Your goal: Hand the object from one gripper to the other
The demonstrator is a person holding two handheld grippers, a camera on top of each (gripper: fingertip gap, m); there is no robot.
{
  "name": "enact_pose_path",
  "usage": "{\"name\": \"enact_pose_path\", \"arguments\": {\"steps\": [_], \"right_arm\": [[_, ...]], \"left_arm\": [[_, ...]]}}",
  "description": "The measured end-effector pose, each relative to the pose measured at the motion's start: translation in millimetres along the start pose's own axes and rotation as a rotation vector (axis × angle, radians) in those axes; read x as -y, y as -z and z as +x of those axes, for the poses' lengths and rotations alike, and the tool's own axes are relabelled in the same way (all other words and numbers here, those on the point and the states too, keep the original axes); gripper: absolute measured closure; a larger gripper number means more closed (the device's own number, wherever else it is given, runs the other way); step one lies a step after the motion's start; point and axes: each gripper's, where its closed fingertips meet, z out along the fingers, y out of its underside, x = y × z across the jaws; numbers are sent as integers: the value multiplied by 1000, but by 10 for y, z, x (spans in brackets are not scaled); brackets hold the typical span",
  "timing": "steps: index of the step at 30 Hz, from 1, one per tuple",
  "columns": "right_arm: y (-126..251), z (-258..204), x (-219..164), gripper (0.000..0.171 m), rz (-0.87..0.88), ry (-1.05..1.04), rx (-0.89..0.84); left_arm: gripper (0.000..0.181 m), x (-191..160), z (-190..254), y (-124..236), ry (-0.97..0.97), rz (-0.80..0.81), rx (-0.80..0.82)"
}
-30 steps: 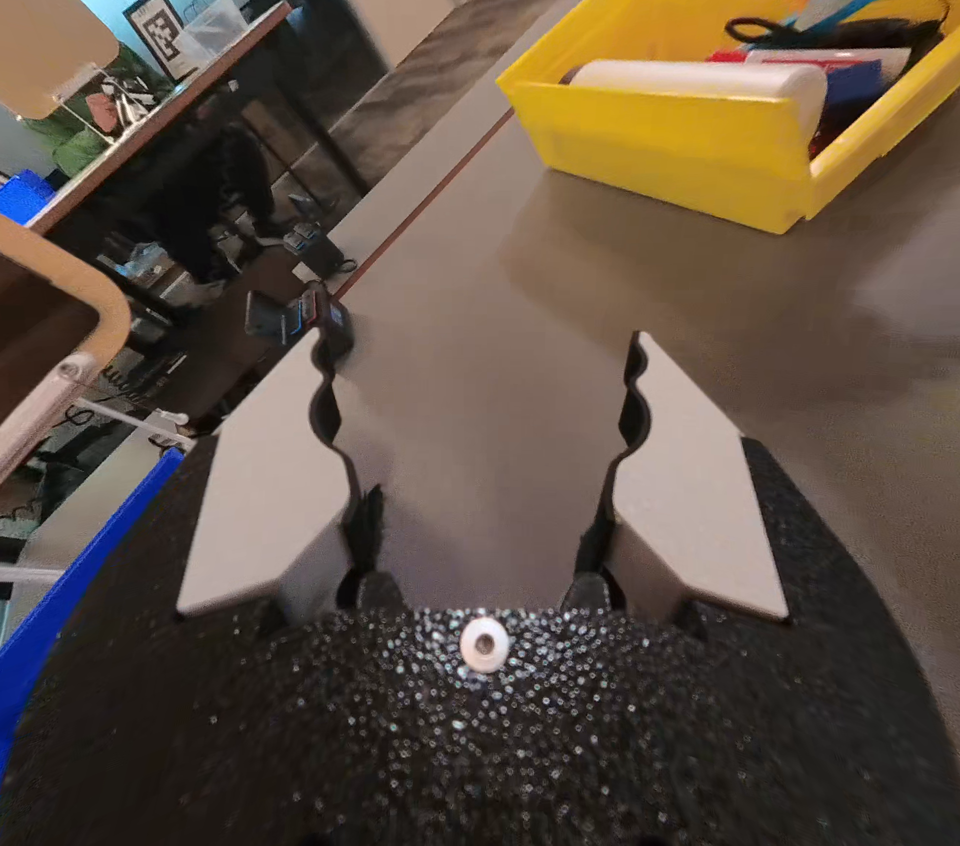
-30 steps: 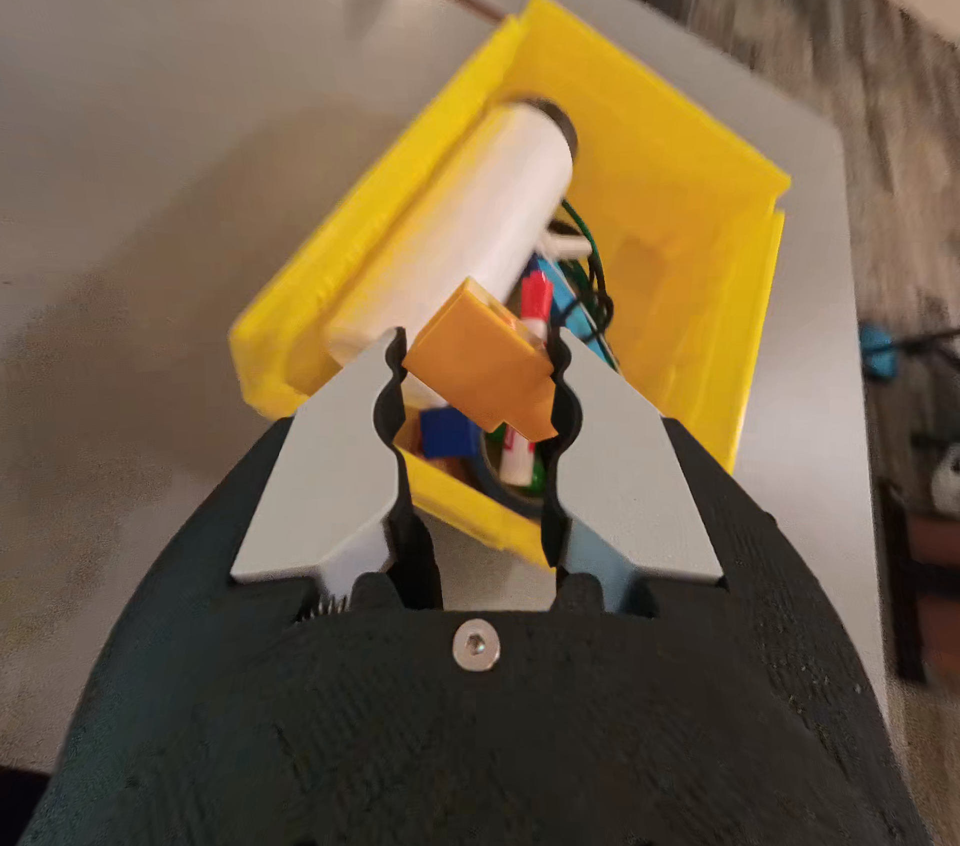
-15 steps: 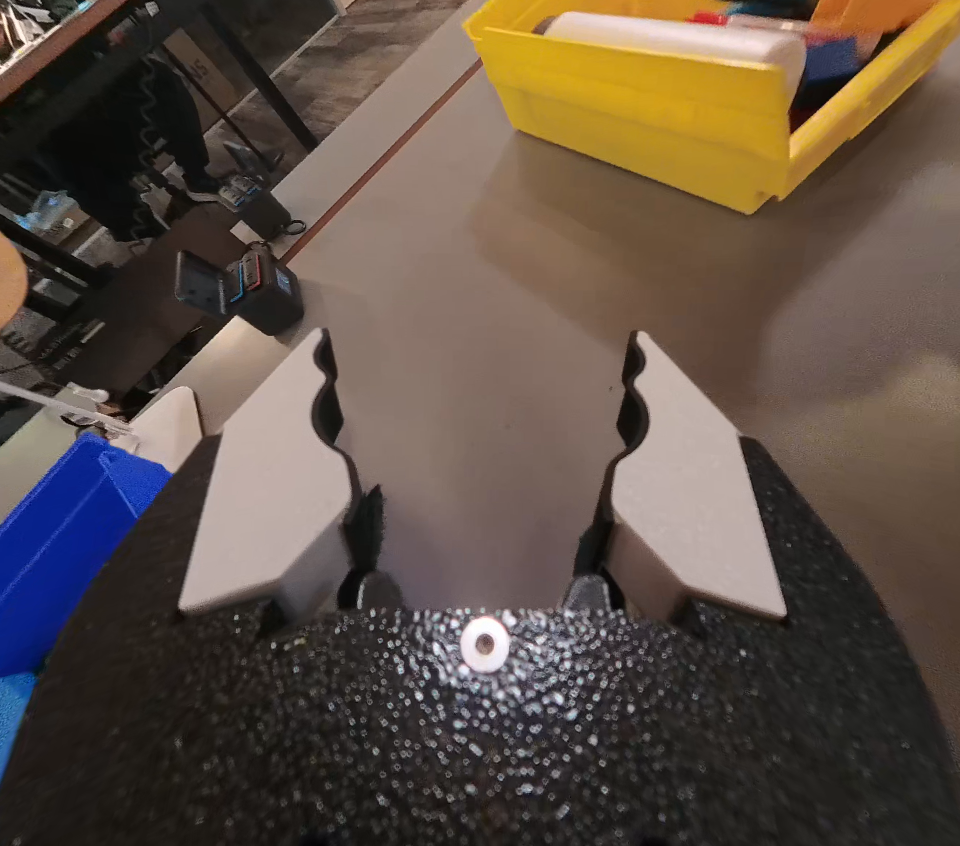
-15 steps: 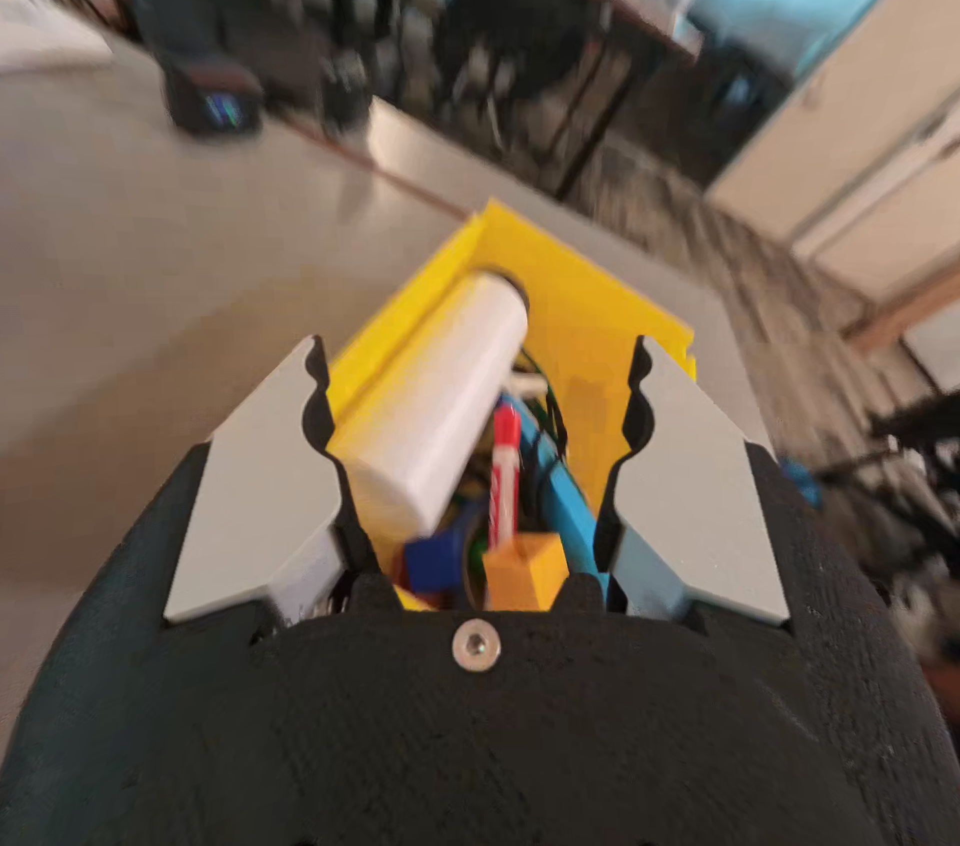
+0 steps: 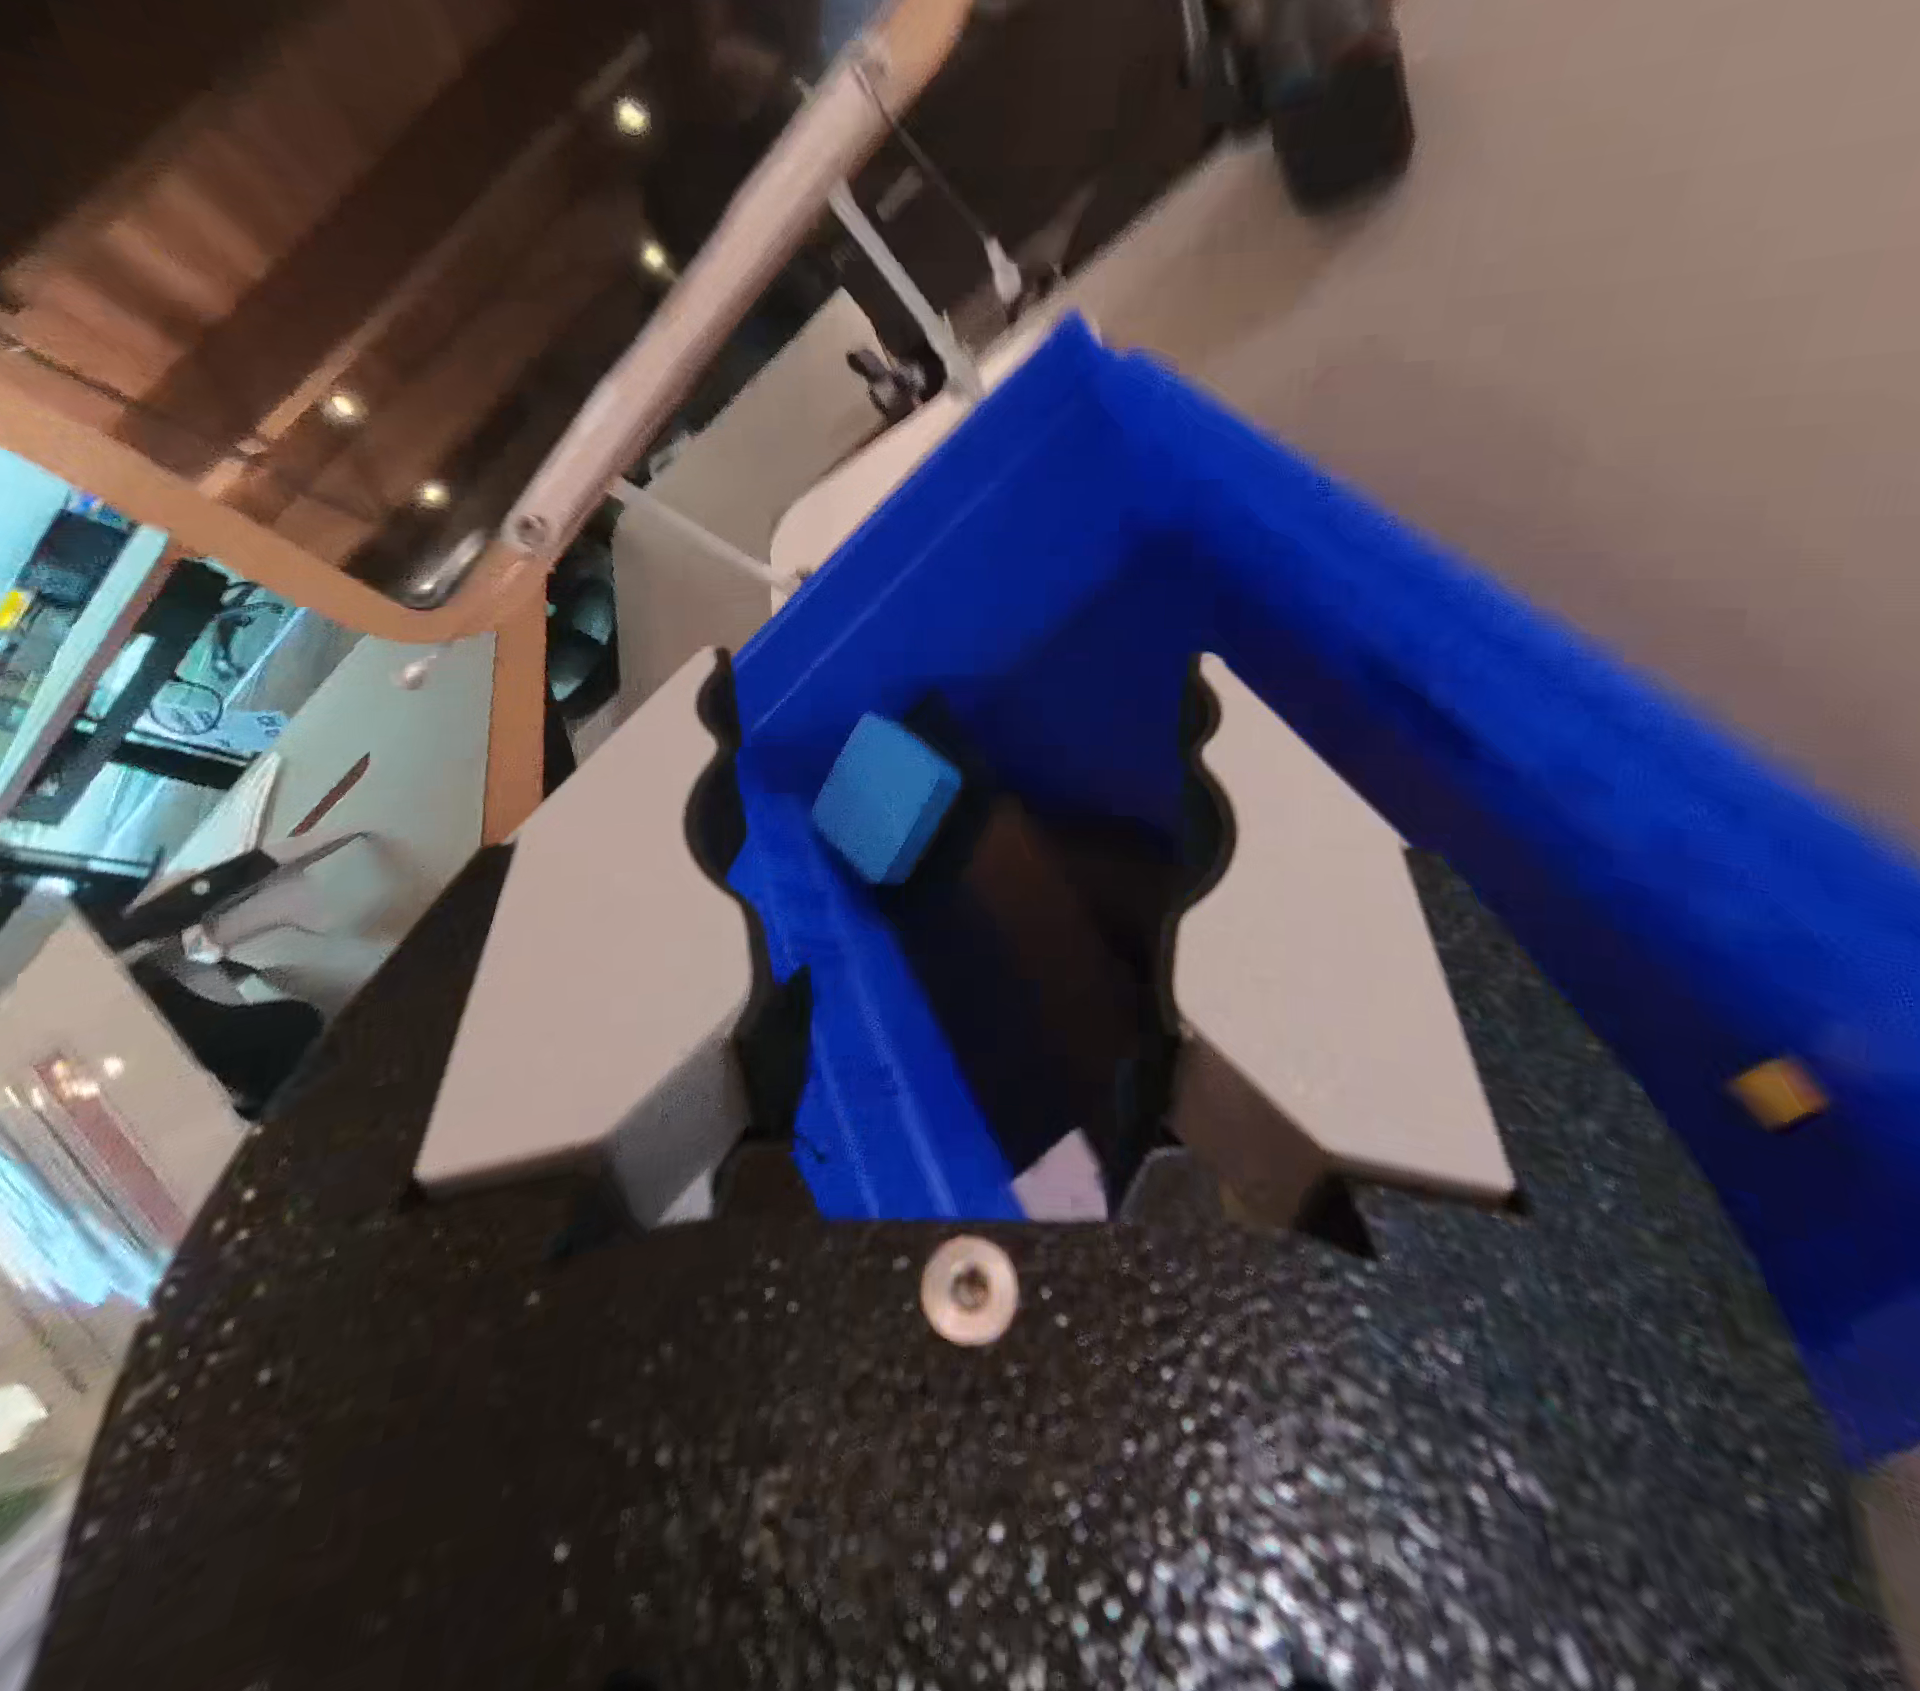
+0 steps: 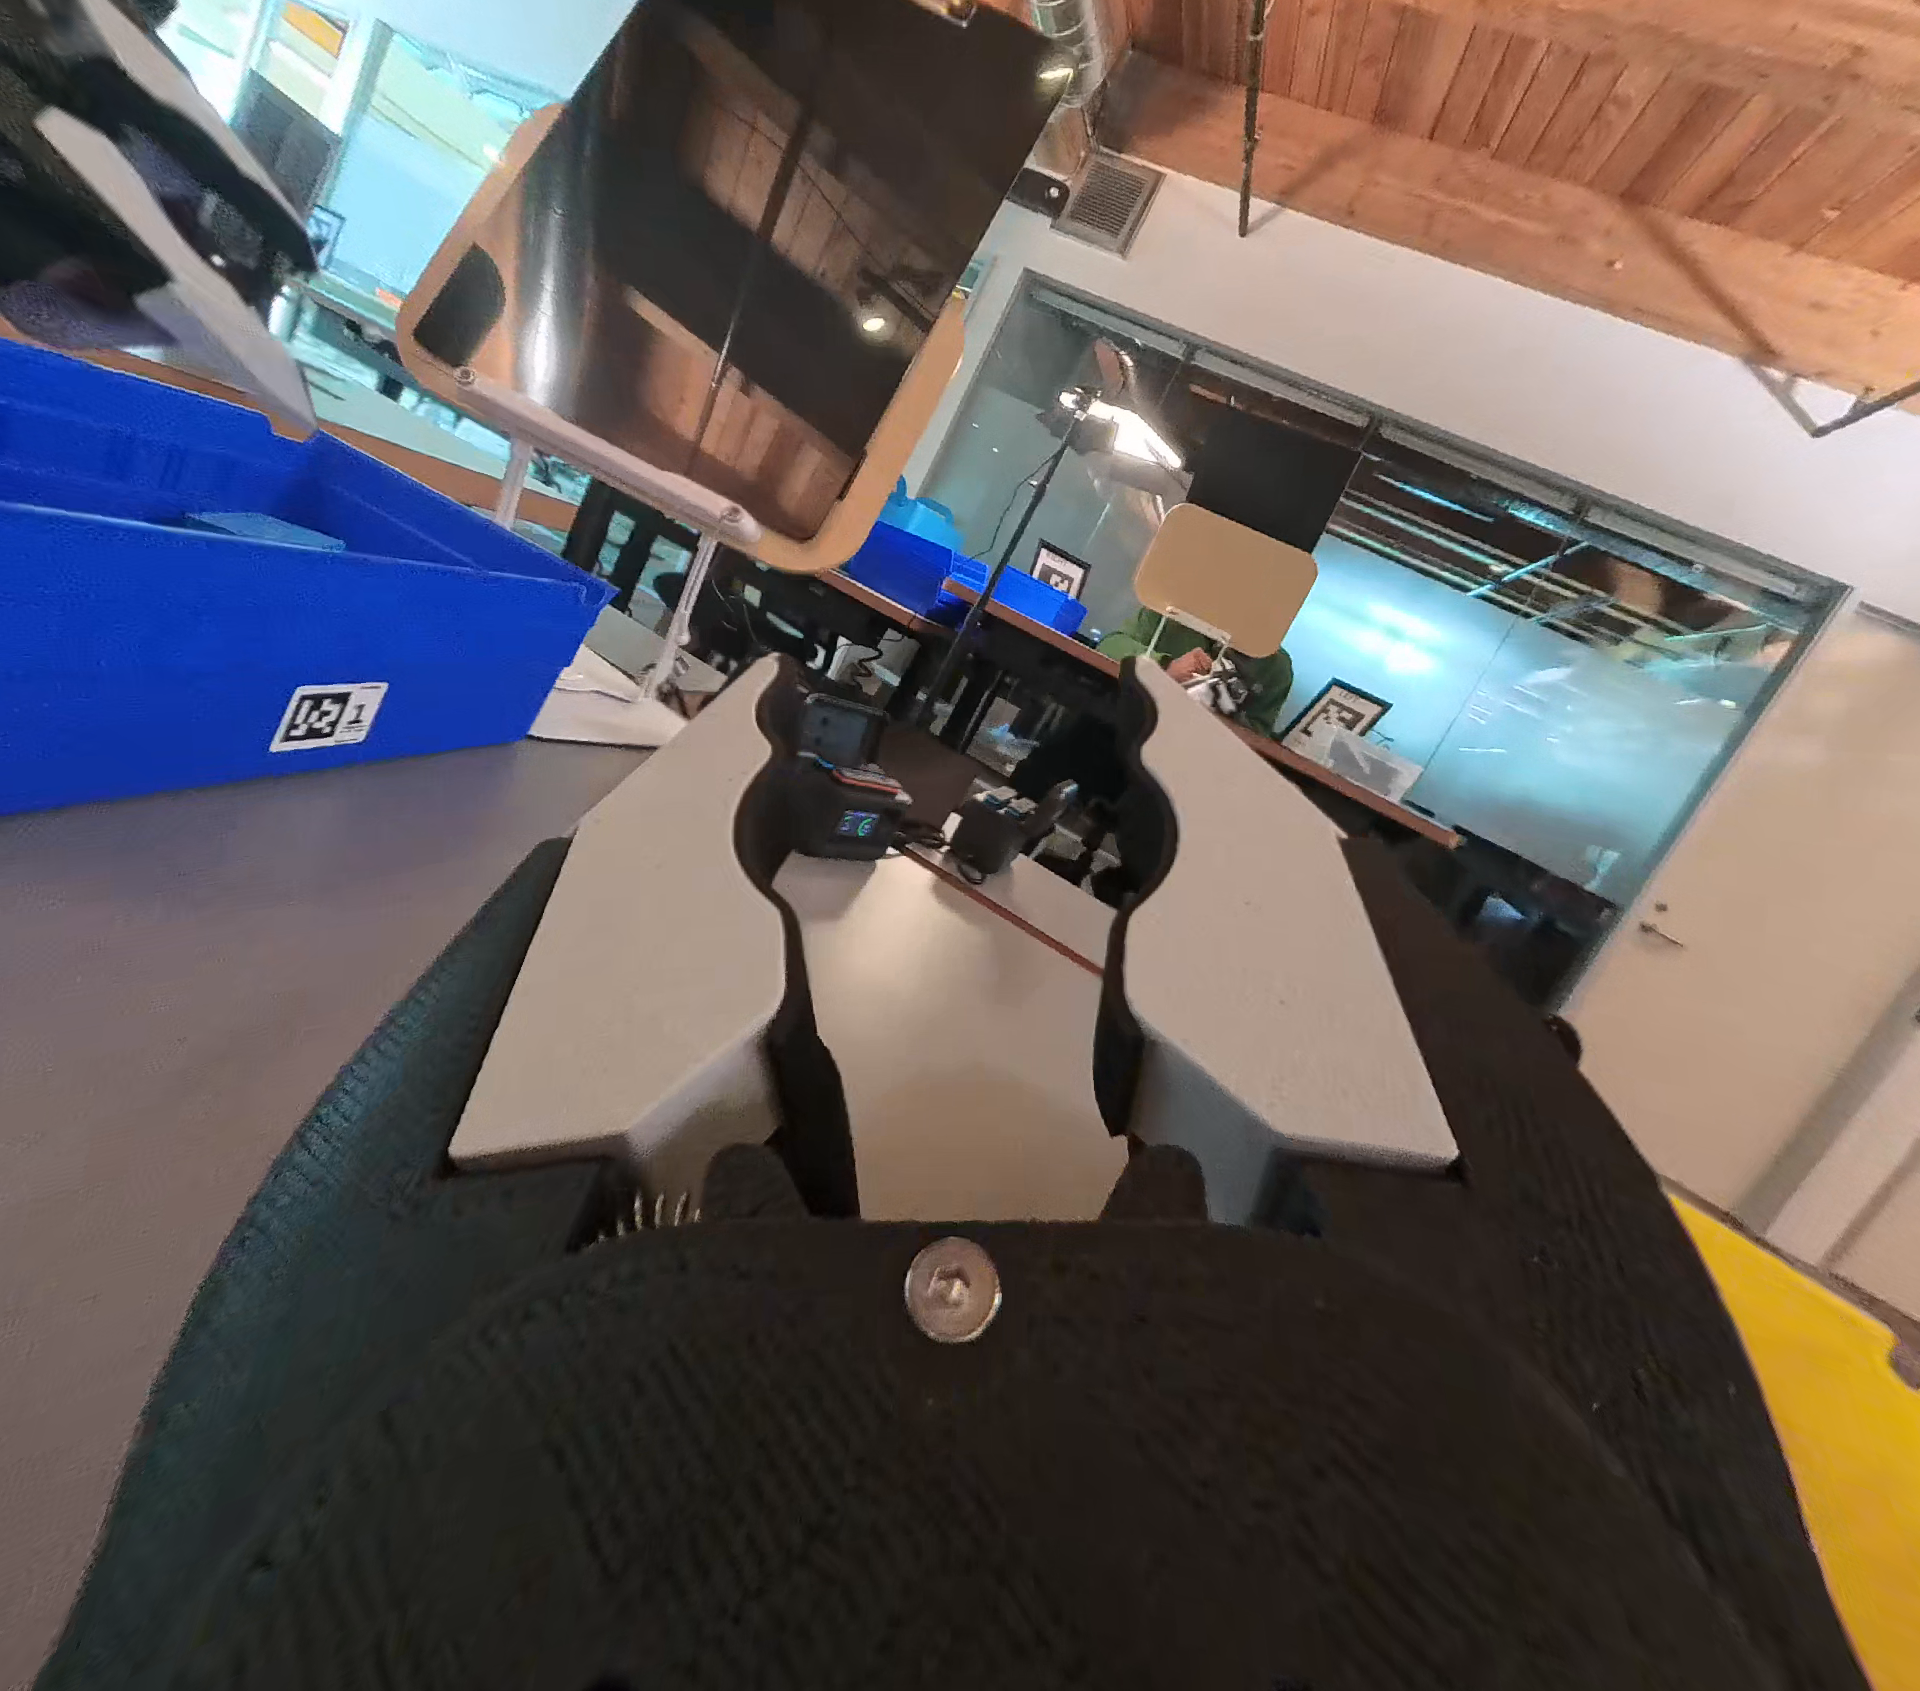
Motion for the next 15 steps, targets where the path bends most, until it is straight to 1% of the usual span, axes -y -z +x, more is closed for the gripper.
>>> {"name": "enact_pose_path", "arguments": {"steps": [1,4,6,8,11,12,15], "right_arm": [[-3,-19,-45,111,-2,-14,0],[-16,-88,-218,111,-36,-38,4],[-22,-161,-346,111,-66,-34,19],[-25,-223,-479,110,-99,-36,31],[-42,-260,-533,111,-113,-44,46],[-40,-275,-535,111,-112,-55,55],[-44,-296,-564,111,-122,-72,67]], "left_arm": [[98,-137,-30,-113,-56,-60,-31],[97,-584,-215,-443,-226,-292,-47],[99,-770,-191,-627,-287,-369,-118],[101,-950,-213,-771,-371,-442,-145],[105,-1122,-264,-929,-487,-507,-132],[111,-1140,-292,-970,-513,-512,-114],[119,-1123,-336,-1062,-534,-495,-86]]}}
